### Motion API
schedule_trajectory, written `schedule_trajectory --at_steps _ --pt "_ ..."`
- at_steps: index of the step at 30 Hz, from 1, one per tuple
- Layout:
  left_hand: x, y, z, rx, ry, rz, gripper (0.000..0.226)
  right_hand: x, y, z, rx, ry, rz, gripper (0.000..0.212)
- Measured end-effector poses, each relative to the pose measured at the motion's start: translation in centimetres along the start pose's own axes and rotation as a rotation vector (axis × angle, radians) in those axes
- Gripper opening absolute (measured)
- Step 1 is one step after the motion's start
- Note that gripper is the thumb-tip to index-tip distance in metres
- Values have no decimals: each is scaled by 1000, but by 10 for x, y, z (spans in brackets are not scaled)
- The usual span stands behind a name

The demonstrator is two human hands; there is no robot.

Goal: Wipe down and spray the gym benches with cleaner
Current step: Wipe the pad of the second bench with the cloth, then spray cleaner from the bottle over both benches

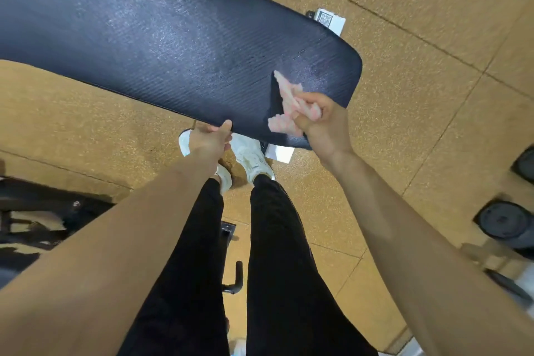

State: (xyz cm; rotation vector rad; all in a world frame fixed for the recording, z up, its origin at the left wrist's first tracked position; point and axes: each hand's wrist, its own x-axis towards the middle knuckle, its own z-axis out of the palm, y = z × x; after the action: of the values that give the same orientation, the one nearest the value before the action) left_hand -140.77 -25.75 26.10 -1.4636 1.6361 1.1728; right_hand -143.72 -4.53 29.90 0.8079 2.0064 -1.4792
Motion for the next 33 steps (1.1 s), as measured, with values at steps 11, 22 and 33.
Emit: schedule_trajectory --at_steps 11,22,33 --pt "-101 -21 -59 -241 -556 217 41 -86 -52 18 -244 -621 35 26" --pt "-215 -131 -141 -608 -309 207 22 -189 -70 50 -705 -915 -75 20" --pt "-329 -351 -105 -1040 180 196 13 -335 21 55 -1171 -1301 -384 36"
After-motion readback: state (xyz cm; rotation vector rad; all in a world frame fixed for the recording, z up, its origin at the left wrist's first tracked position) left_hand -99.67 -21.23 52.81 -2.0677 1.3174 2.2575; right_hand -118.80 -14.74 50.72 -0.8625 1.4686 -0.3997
